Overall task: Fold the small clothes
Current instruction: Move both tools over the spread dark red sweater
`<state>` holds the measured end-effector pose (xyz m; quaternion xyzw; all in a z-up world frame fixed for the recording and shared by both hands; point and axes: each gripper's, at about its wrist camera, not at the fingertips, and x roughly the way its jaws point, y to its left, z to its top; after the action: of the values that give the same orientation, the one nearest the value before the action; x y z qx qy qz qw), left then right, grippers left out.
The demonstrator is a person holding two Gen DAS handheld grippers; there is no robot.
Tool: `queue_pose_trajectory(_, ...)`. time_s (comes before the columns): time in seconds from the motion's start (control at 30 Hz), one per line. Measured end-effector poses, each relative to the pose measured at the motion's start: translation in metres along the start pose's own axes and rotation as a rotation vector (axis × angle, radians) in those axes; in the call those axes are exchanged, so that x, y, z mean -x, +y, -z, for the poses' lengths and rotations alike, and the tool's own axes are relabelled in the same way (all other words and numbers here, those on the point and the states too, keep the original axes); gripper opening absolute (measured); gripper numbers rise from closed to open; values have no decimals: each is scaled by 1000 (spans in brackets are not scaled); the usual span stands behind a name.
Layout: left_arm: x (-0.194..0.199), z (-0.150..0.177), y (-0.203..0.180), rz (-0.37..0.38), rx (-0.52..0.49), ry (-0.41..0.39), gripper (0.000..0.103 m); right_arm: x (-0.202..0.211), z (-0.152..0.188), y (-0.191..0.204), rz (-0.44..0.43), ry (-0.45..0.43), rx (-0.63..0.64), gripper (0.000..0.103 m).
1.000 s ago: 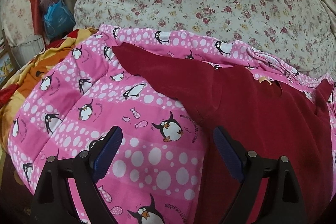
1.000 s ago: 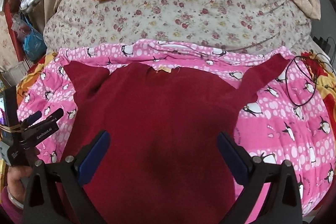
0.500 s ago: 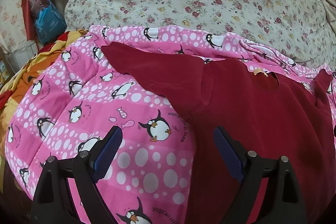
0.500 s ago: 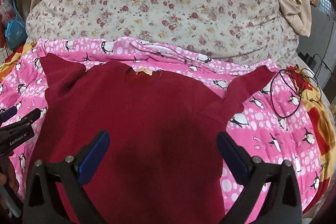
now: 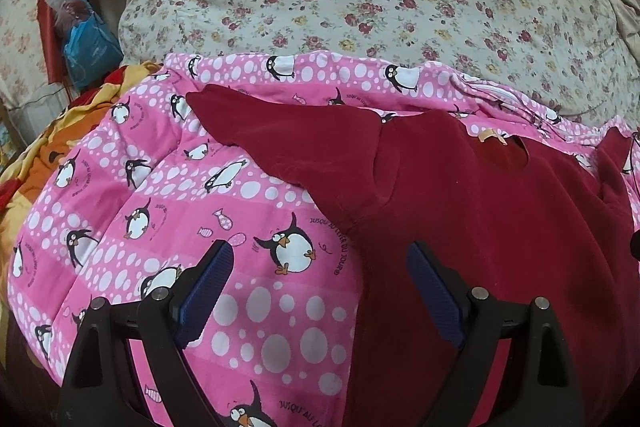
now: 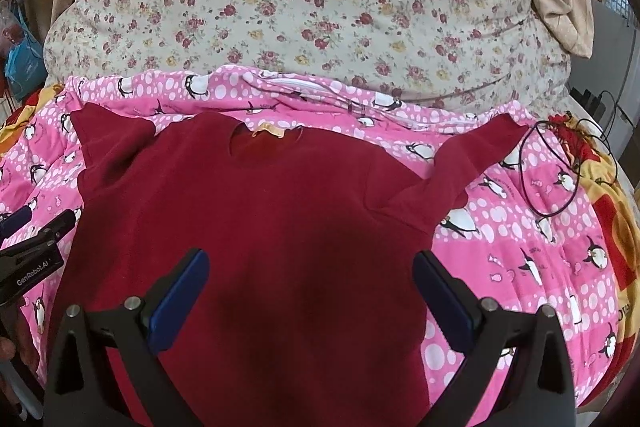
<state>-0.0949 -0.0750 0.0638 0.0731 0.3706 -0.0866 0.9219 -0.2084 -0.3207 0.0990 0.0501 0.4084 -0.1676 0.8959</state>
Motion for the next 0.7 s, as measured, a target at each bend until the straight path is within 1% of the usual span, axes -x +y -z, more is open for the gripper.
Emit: queue_pose_trajectory(0.7,-5,0,-2,4,10,4,82,-17,2,0,11,25,14,103)
